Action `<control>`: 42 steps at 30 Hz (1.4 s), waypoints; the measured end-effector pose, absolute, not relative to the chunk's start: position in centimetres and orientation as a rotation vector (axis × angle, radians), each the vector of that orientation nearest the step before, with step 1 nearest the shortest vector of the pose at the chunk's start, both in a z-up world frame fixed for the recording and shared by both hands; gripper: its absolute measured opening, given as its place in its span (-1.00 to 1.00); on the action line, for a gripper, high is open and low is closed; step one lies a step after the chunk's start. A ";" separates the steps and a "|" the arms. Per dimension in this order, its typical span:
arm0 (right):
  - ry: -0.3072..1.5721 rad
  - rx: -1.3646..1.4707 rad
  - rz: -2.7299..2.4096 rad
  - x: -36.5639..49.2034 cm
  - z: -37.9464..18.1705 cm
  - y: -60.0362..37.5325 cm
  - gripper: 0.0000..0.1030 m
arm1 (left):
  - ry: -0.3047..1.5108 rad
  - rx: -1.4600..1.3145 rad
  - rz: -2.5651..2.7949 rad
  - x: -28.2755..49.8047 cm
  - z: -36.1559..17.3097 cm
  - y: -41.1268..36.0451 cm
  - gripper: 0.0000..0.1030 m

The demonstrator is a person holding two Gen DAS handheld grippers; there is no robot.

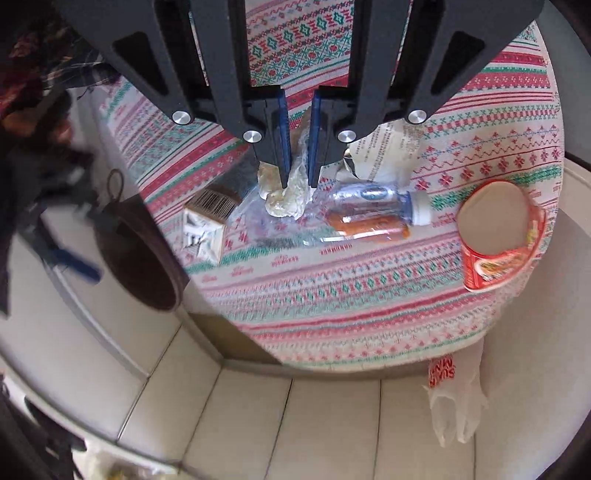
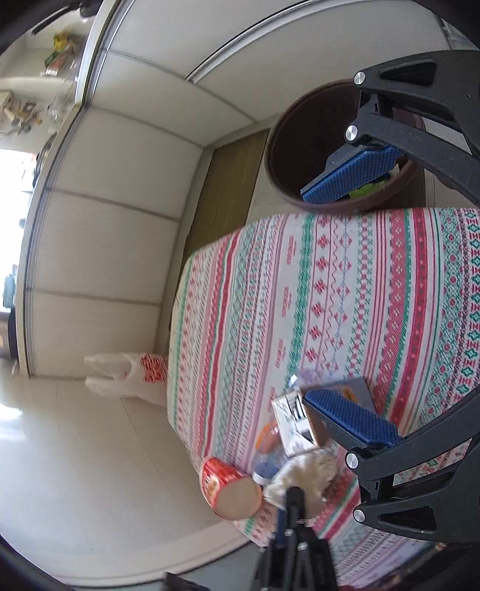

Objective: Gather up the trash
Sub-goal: 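Grasp the white milk carton with the right tool while the left tool holds the tissue, then carry the milk carton over the bucket and open the right tool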

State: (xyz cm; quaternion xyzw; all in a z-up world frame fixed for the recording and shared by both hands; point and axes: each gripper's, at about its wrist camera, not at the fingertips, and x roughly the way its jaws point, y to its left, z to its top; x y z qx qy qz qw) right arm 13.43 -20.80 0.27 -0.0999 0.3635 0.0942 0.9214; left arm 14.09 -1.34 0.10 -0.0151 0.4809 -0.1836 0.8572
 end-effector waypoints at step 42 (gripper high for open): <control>0.855 -0.193 0.406 16.5 -3.6 -14.1 0.08 | 0.920 -0.308 -0.319 13.6 1.7 8.4 -0.83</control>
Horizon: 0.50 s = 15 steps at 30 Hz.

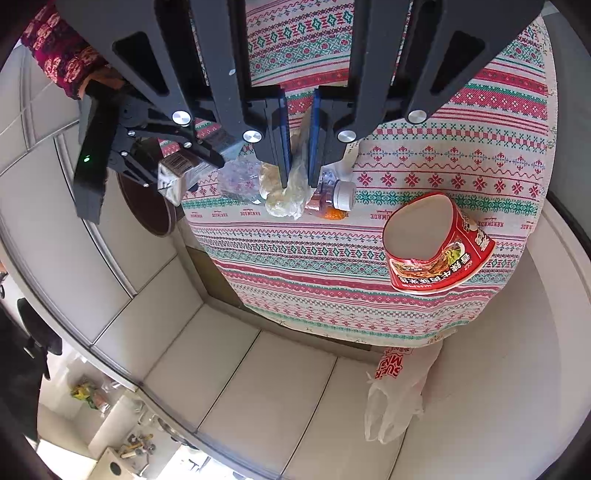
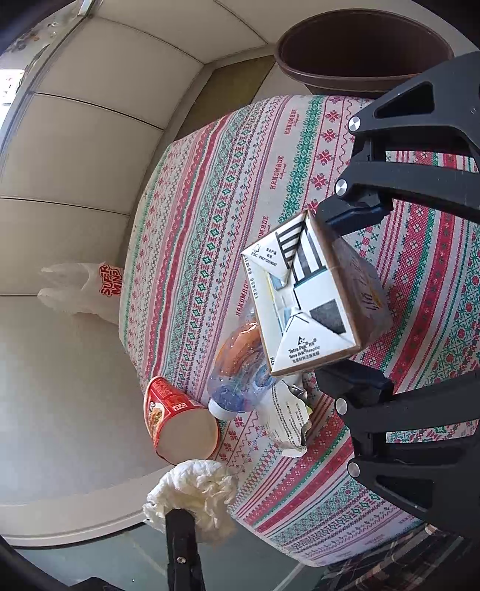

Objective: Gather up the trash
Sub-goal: 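Carry the milk carton over the bucket and open the right tool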

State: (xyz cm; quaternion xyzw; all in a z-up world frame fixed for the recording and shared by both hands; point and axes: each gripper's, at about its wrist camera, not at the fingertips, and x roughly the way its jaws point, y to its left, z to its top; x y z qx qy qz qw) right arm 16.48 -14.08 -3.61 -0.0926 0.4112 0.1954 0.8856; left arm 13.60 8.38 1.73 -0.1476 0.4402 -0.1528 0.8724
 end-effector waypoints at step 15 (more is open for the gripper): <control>0.524 0.075 -0.059 16.3 9.5 -29.5 0.09 | 0.929 -0.286 -0.353 13.8 1.2 6.2 -0.83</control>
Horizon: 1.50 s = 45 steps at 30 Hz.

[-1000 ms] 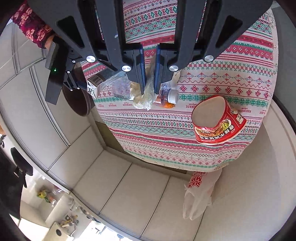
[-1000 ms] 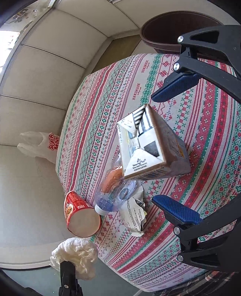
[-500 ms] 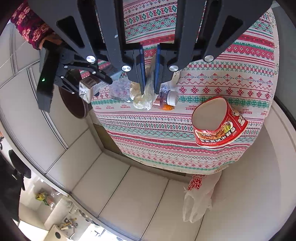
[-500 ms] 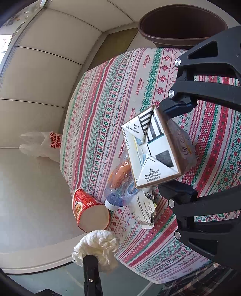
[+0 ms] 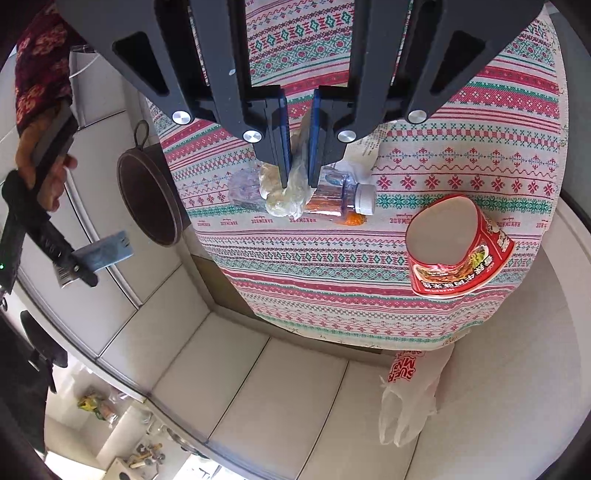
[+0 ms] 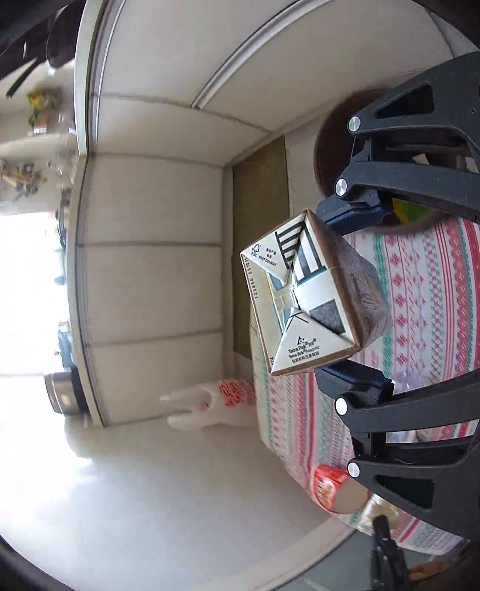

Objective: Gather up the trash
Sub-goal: 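Carry the milk carton over the bucket and open the right tool, then carry the tissue over the bucket and open the left tool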

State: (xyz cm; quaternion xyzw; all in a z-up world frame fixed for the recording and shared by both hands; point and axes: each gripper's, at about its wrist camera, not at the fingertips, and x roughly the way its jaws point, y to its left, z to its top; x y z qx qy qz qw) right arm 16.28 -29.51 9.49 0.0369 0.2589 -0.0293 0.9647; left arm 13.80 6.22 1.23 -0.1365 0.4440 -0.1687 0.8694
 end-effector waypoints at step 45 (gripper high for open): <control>0.499 0.416 -0.930 7.8 6.1 -51.5 0.86 | 0.708 -0.096 -0.752 22.0 11.7 -31.1 -0.82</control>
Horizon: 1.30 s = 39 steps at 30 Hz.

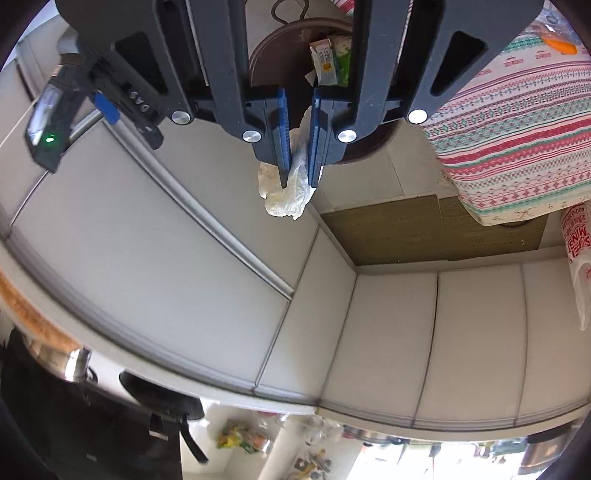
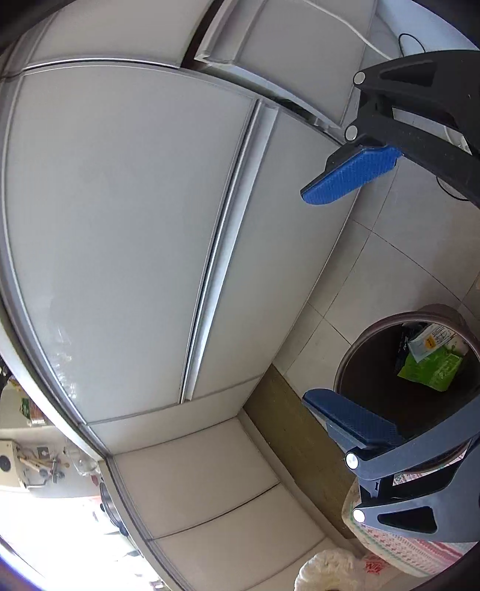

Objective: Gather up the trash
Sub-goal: 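Carry the tissue over the bucket and open the left tool, then move the open left tool over the receipt and grasp it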

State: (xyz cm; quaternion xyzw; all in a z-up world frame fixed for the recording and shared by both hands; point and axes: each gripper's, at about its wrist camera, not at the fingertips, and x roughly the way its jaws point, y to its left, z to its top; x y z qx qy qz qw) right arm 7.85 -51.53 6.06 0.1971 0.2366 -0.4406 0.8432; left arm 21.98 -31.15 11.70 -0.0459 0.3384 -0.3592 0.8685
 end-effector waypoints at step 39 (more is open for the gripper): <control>0.604 0.375 -0.898 10.3 5.0 -48.7 0.86 | 0.850 -0.086 -0.375 20.7 1.7 -22.3 0.74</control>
